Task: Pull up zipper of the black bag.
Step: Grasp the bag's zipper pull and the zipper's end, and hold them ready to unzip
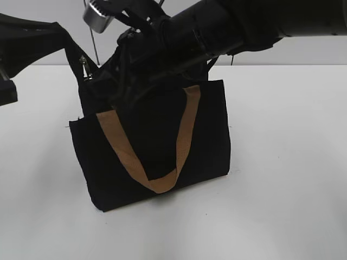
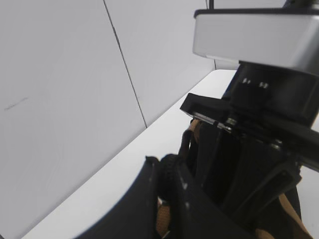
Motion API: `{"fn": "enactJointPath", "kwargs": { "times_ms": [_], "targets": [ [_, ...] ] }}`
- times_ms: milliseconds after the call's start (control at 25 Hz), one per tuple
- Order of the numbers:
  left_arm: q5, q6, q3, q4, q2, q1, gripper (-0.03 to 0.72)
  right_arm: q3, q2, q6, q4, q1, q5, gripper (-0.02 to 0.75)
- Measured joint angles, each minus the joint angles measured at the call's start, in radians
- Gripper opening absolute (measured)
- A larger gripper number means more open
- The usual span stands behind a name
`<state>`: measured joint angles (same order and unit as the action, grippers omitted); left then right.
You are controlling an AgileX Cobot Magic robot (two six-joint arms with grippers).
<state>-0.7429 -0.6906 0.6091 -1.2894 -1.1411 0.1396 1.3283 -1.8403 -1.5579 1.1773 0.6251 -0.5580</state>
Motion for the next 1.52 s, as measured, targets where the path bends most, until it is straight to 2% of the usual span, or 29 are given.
{"fn": "enactJointPath", "kwargs": {
  "times_ms": [240,480,720,1000,1200,1320,1520],
  "targets": [
    [0.000,0.000,0.000,0.001,0.000,0.000,0.031,0.000,0.000,-0.024,0.031,0.000,0.010,0.162],
    [0.000,0.000,0.000,0.001,0.000,0.000,0.031,0.000,0.000,-0.026,0.035,0.010,0.016,0.101],
    [0.001,0.000,0.000,-0.002,0.000,0.000,0.031,0.000,-0.015,-0.026,0.042,0.036,0.045,0.095],
    [0.010,0.000,0.000,-0.006,-0.001,0.000,0.030,0.000,-0.024,-0.021,0.047,0.036,0.070,-0.001],
    [0.012,0.000,0.000,-0.005,-0.001,0.000,0.030,0.000,-0.020,-0.006,0.041,0.036,0.071,-0.001],
    [0.011,0.000,0.000,0.000,-0.001,0.000,0.030,0.000,-0.006,0.018,0.007,0.036,0.071,-0.001],
    [0.013,0.000,0.000,0.000,-0.001,0.000,0.030,0.000,0.007,0.185,-0.133,0.031,0.069,-0.001]
  ]
}}
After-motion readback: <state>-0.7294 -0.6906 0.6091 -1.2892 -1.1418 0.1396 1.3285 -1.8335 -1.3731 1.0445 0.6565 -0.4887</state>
